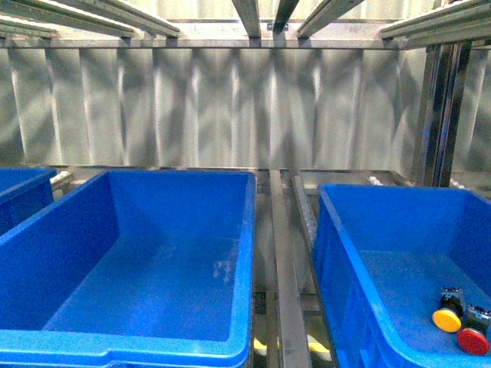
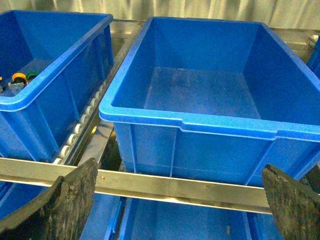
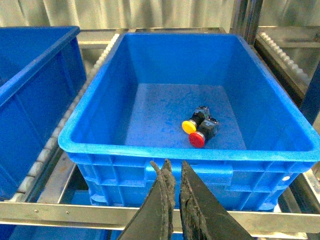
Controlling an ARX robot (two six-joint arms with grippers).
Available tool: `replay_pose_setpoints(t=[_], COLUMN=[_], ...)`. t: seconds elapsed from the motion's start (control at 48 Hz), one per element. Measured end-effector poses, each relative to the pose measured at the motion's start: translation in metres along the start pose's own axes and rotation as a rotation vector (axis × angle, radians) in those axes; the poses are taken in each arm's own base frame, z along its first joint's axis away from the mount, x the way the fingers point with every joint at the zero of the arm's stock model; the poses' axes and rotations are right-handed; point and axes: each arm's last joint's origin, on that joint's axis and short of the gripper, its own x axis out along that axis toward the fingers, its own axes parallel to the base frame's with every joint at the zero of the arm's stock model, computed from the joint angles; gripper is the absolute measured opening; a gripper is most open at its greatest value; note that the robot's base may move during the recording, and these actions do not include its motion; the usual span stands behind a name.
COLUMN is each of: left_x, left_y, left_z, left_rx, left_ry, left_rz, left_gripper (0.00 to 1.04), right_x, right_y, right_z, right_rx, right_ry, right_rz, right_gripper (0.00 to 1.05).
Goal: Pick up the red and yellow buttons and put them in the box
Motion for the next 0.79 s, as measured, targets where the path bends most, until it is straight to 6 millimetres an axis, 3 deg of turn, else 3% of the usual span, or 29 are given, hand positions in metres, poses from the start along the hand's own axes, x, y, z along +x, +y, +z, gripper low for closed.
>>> replay_pose_setpoints(t=[0.479,0.792], left_x=[0.000,0.000], left_y=[0.000,0.000], left_z=[0.000,0.000], left_rx=[0.000,0.000], left_ry=[0.000,0.000], left_rz=[0.000,0.000], left_gripper=[0.97,0.97], right_x=[-0.019,-0.020], right_y=[0.000,0.000], right_z=[-0.003,-0.003], right_rx=[0.000,0.000], right_ry=[0.013,0.005], right_rz=[0.001,0.001], right_gripper=[0.03,0.03])
